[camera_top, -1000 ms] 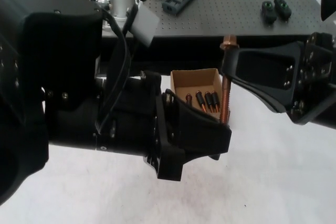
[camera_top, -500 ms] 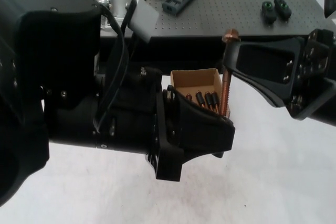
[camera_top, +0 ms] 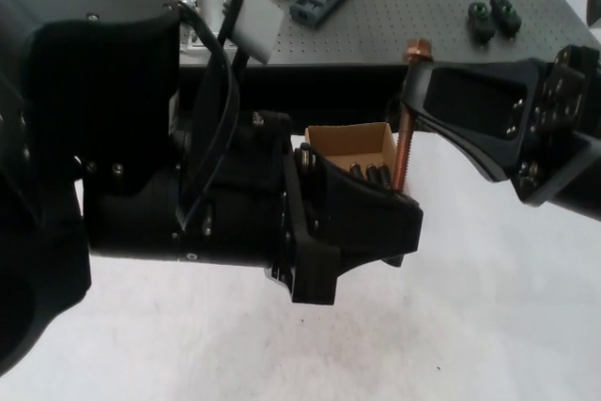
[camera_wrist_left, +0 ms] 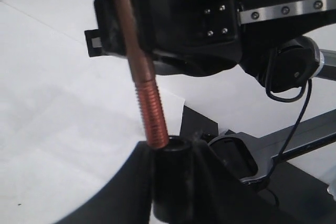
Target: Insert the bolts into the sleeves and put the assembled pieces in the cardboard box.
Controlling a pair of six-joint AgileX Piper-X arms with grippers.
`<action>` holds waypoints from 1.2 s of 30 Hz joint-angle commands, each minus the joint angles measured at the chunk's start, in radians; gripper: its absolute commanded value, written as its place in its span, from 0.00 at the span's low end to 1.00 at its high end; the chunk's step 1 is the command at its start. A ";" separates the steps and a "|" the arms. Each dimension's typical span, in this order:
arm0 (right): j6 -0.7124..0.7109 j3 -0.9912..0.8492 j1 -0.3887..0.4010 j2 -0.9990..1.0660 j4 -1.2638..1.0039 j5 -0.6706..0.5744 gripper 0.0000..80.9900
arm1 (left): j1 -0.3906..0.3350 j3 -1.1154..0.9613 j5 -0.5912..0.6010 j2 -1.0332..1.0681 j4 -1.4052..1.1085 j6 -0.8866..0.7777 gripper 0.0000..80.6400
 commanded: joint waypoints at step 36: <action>-0.041 -0.005 -0.028 0.000 0.004 -0.112 0.03 | 0.002 -0.014 -0.108 -0.002 -0.118 -0.033 0.01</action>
